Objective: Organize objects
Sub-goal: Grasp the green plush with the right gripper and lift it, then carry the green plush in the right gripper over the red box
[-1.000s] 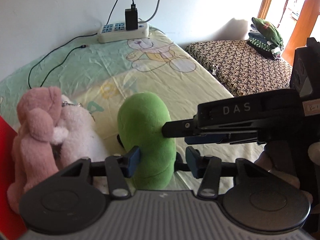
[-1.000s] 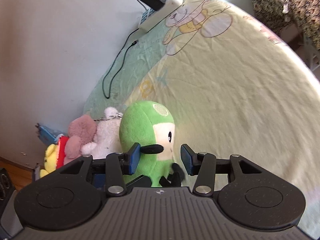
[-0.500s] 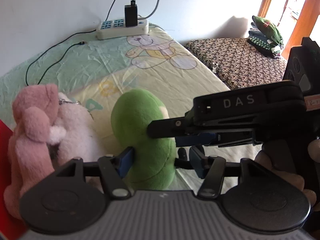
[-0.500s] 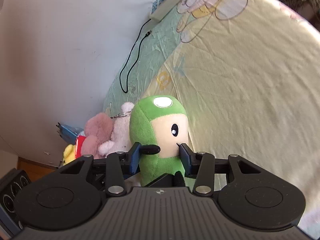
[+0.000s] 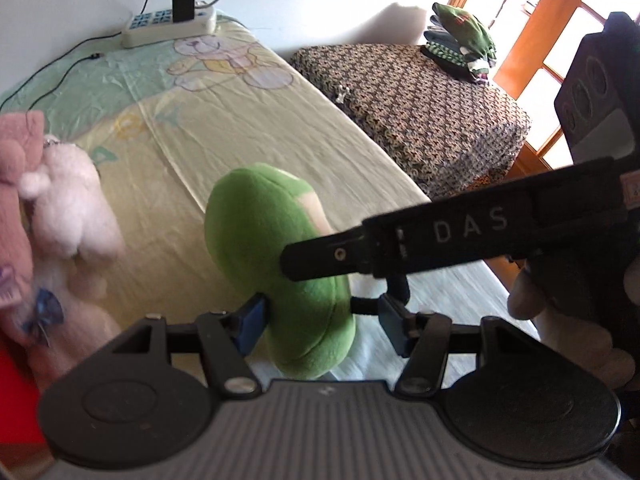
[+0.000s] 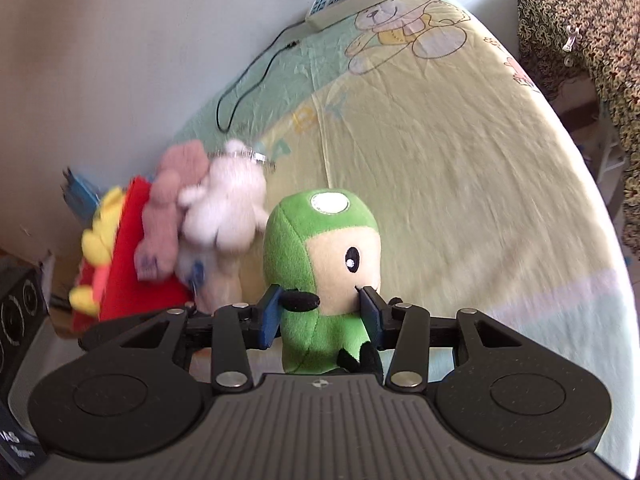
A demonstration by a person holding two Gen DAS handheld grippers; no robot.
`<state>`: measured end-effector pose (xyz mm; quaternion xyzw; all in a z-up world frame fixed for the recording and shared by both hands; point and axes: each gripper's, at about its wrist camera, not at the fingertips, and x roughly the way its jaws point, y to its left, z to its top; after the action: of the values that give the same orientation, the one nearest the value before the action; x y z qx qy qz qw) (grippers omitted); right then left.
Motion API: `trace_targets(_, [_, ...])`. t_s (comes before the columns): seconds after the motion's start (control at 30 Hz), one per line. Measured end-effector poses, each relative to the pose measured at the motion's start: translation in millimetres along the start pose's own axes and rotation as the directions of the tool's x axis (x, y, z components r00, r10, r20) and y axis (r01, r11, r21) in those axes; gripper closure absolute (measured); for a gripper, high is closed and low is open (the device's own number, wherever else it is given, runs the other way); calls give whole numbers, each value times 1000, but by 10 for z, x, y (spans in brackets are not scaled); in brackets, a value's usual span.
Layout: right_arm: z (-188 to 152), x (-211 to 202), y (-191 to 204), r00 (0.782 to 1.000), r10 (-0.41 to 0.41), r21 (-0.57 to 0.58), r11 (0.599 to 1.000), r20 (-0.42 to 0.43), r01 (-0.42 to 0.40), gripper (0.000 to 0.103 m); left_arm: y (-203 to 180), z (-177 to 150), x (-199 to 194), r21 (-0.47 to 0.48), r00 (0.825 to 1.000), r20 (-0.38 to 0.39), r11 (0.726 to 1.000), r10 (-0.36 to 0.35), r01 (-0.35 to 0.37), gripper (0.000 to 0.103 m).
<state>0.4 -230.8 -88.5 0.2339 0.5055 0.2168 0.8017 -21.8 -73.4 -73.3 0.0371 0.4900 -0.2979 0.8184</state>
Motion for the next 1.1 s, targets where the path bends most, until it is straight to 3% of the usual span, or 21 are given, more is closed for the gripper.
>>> trace_targets(0.23, [-141, 0, 223, 997, -37, -114, 993, -74, 29, 54, 8, -209, -106, -30, 1000, 1, 1000, 6, -6, 43])
trace_targets(0.53, [-192, 74, 470, 988, 93, -132, 985, -123, -110, 55, 343, -484, -190, -194, 1000, -27, 981, 15, -20, 43])
trace_targets(0.67, [-231, 165, 563, 972, 178, -104, 975, -152, -194, 56, 436, -600, -365, -227, 998, 12, 972, 58, -54, 38])
trace_targets(0.83, [-133, 113, 460, 976, 207, -35, 977, -64, -210, 56, 524, -654, -461, -278, 998, 33, 959, 55, -44, 37])
trace_targets(0.97, [-21, 145, 239, 991, 134, 20, 991, 10, -134, 56, 502, -648, -483, -280, 999, 48, 960, 21, -6, 37])
trace_targets(1.03, [-13, 244, 121, 995, 96, 31, 995, -13, -96, 56, 487, -626, -499, -275, 998, 60, 961, -7, 23, 37])
trace_targets(1.1, [-44, 366, -7, 989, 130, 83, 989, -65, -125, 55, 473, -593, -501, -276, 997, 67, 960, -26, 44, 36])
